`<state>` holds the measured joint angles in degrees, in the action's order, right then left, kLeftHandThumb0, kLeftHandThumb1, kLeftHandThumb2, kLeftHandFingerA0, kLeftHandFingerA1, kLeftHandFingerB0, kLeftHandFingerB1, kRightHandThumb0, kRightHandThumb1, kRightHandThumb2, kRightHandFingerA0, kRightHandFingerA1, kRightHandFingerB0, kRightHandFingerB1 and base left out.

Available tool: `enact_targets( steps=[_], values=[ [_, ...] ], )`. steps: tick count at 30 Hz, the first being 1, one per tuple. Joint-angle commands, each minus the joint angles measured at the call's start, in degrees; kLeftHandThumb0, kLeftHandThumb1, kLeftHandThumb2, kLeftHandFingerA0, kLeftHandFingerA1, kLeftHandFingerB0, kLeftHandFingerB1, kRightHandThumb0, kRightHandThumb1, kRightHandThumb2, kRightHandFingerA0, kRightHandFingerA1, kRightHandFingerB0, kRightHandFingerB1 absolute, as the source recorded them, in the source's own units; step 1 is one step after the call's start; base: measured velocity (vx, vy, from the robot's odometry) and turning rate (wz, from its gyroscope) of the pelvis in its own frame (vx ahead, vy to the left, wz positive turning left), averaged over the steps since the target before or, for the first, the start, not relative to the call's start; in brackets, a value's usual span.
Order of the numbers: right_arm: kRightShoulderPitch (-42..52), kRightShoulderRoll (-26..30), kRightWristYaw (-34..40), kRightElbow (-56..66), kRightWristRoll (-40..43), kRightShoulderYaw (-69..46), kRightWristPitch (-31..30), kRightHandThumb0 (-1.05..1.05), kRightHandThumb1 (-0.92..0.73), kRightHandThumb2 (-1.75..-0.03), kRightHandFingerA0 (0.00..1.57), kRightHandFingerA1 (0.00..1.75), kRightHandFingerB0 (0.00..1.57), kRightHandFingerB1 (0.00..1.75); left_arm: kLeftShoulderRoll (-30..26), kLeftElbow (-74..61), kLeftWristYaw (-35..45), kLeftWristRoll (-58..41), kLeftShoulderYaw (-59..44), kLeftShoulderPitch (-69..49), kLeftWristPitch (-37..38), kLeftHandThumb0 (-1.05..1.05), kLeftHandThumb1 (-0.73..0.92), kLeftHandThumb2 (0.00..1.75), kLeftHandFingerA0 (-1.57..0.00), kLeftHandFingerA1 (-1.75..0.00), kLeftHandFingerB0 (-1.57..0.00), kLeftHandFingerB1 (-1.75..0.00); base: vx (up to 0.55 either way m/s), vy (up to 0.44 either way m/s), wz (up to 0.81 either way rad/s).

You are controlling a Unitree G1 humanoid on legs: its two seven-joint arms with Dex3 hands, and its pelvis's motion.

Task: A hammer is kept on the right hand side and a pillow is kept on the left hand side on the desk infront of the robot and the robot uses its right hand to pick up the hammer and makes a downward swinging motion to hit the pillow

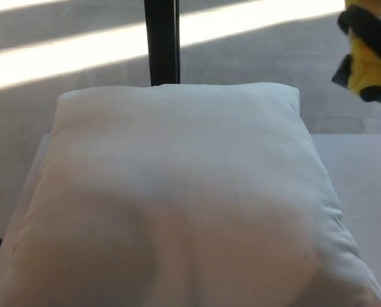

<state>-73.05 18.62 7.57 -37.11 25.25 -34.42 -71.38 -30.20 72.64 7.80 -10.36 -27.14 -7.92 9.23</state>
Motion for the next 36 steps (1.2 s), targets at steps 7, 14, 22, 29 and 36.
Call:
enact_targets(
  steps=[7, 14, 22, 29, 36],
  values=[
    [18.89, 14.38, -10.46, -0.72, -13.42, 19.55, 22.33, -0.15, -0.78, -0.84, 0.89, 1.75, 0.76, 1.34, -1.45, -0.12, -0.38, -0.37, -0.17, 0.04, -0.72, -0.64, 0.78, 0.63, -0.55, -0.63, -0.56, -0.51, 0.00, 0.000, 0.00],
    [31.35, 18.53, -9.71, -1.68, -26.61, 36.41, 38.27, -0.22, -0.70, -0.72, 0.89, 1.75, 0.67, 1.53, -1.53, 0.12, 0.58, -0.55, -0.35, 0.13, -0.35, -0.62, 0.79, 0.63, -0.53, -0.63, -0.53, -0.50, 0.00, 0.000, 0.00],
    [41.74, 20.36, -0.18, 2.28, -38.50, 51.75, 41.47, -0.36, -0.81, -0.84, 0.85, 1.29, 0.71, 0.99, -1.56, -0.33, -0.21, -0.80, -0.58, 0.58, -1.23, -0.62, 0.78, 0.63, -0.55, -0.62, -0.56, -0.49, 0.00, 0.000, 0.00],
    [45.61, 22.25, 6.60, -1.13, -47.52, 63.33, 48.84, -0.28, -0.73, -0.64, 0.88, 1.25, 0.78, 0.77, -1.89, -0.22, -1.29, 0.01, 0.00, 0.70, -1.42, -0.64, 0.78, 0.63, -0.57, -0.59, -0.57, -0.47, 0.00, 0.000, 0.00],
    [47.86, 21.81, 8.36, -0.48, -50.17, 70.21, 47.99, -0.35, -0.67, -0.80, 0.91, 1.47, 0.70, 0.89, -1.37, 0.29, -0.30, -1.75, -1.69, 1.00, -1.13, -0.61, 0.77, 0.63, -0.57, -0.62, -0.56, -0.51, 0.00, 0.000, 0.00]
  ],
)
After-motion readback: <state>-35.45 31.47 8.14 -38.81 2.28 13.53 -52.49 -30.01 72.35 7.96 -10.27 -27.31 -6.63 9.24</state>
